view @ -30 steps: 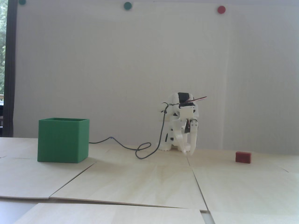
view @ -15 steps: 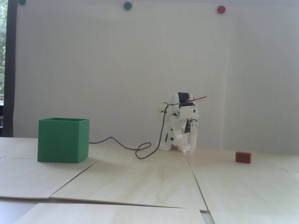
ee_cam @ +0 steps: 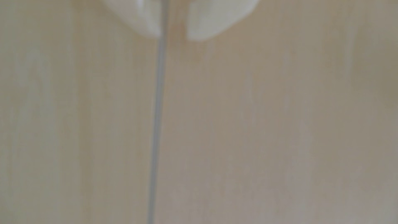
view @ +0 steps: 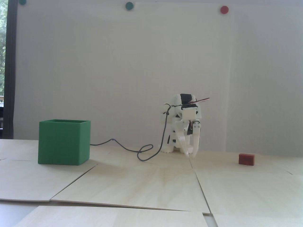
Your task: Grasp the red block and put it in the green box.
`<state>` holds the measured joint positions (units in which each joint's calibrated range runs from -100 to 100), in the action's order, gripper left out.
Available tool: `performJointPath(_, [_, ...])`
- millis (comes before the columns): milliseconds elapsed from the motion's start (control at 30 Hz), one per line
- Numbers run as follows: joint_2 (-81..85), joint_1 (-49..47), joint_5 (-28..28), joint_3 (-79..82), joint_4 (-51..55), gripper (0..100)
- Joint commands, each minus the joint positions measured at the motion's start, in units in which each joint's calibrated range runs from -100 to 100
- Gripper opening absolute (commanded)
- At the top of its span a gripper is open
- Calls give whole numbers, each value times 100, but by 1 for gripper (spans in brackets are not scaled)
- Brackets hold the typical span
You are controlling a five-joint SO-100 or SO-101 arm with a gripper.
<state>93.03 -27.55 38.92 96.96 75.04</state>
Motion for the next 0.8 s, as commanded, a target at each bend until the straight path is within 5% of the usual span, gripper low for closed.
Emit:
performJointPath(0, [42, 1, -8, 83, 135, 3])
performJointPath(567, [42, -23, 7, 83, 127, 3])
performJointPath(767, [-124, -249, -8, 29, -1273, 3])
